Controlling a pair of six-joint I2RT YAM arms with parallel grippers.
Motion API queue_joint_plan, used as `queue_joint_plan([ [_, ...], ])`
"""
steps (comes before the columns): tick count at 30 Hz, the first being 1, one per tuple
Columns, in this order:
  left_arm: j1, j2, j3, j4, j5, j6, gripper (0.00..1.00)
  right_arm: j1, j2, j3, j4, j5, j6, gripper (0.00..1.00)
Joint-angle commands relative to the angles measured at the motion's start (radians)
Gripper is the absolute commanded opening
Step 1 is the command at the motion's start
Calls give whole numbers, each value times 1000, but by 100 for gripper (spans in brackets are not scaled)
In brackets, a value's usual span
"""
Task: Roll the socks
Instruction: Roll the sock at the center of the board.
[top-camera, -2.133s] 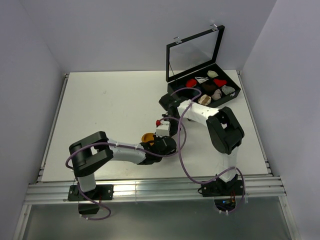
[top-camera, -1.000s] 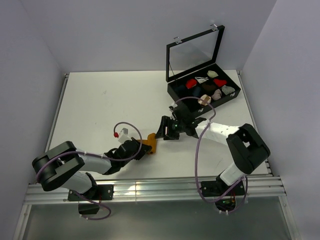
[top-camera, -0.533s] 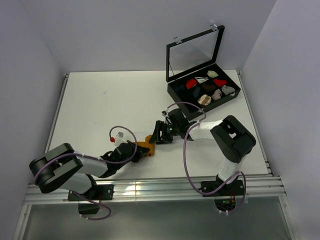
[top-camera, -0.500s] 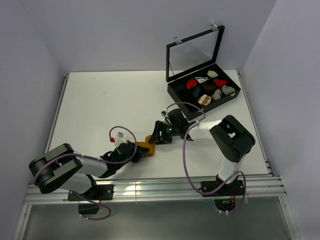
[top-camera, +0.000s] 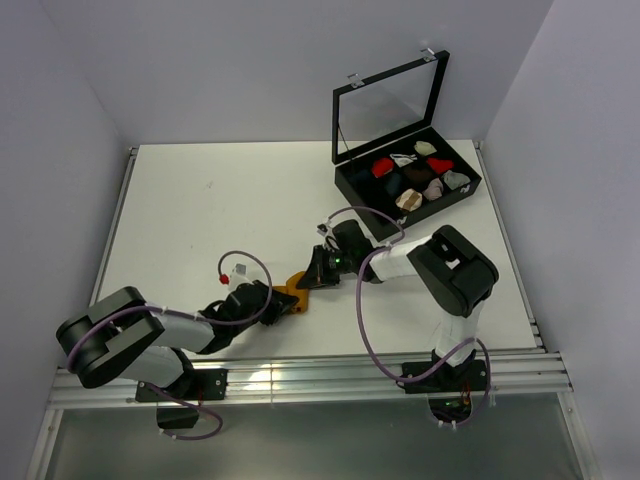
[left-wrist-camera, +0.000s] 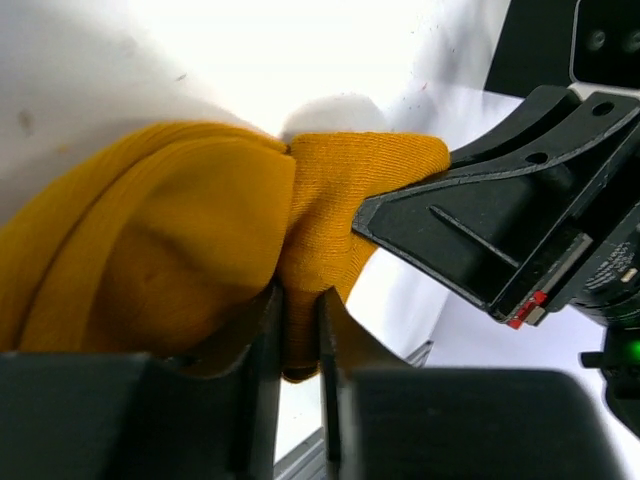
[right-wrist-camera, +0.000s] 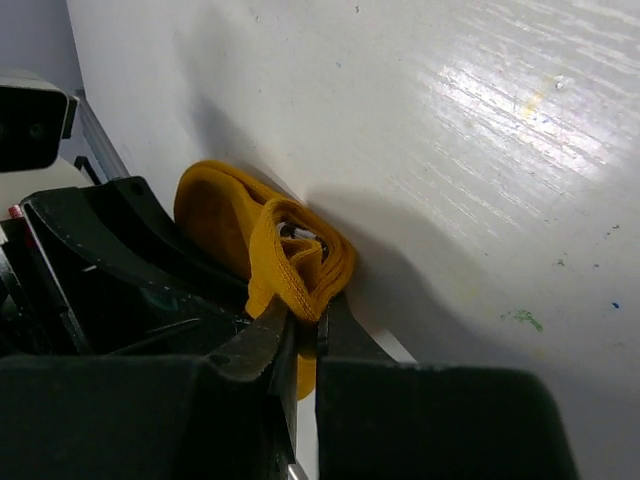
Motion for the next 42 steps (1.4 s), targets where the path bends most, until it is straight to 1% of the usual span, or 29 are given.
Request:
queue_joint_plan([
  [1, 14, 27, 22, -228, 2, 112, 24, -12, -28, -5, -79, 56, -60, 0],
  [2, 23, 25, 45, -242, 2, 145, 27, -18, -46, -8, -104, 73, -72, 0],
  [3, 28, 22, 56, -254, 0, 164, 34, -25, -55, -6, -118, 85, -79, 0],
  [4, 34, 24, 67, -257, 7, 188, 38, -35, -66, -8, -136, 102, -86, 0],
  [5, 49, 27, 82, -278, 13, 232, 39, -50, -77, -8, -174, 116, -106, 0],
  [7, 61, 36, 132, -303, 11, 274, 45, -68, -104, 1, -223, 157, -128, 0],
  [9, 77, 50, 195, -347, 5, 342, 47, -88, -136, 12, -291, 192, -160, 0],
  [10, 80, 57, 215, -358, 5, 368, 48, -93, -147, 17, -334, 229, -169, 0],
  [11, 81, 63, 238, -386, 5, 426, 48, -98, -156, 21, -364, 249, -187, 0],
  [13, 84, 90, 313, -413, -10, 475, 49, -104, -181, 35, -406, 296, -203, 0],
  [14, 84, 97, 335, -423, -13, 530, 50, -104, -187, 41, -447, 309, -212, 0],
  [18, 86, 143, 453, -467, -29, 639, 51, -104, -206, 84, -536, 360, -211, 0],
  [22, 86, 160, 490, -466, -47, 684, 51, -101, -210, 132, -637, 409, -208, 0],
  [27, 83, 105, 478, -404, -47, 730, 52, -79, -154, 251, -783, 484, -208, 0],
  [28, 72, 94, 484, -415, -56, 760, 52, -75, -141, 270, -832, 490, -205, 0],
  [30, 42, 70, 513, -438, -127, 791, 54, -65, -114, 314, -866, 502, -203, 0],
  [31, -3, 64, 522, -447, -156, 826, 54, -61, -107, 328, -898, 508, -203, 0],
  [33, -56, 59, 551, -476, -232, 849, 55, -49, -84, 371, -929, 521, -206, 0],
  [34, -105, 60, 567, -484, -251, 860, 56, -44, -69, 397, -955, 530, -211, 0],
  [40, -259, 131, 617, -519, -391, 834, 56, -7, -12, 475, -1039, 550, -220, 0],
  [42, -288, 168, 640, -541, -438, 830, 56, -3, -3, 483, -1053, 548, -220, 0],
])
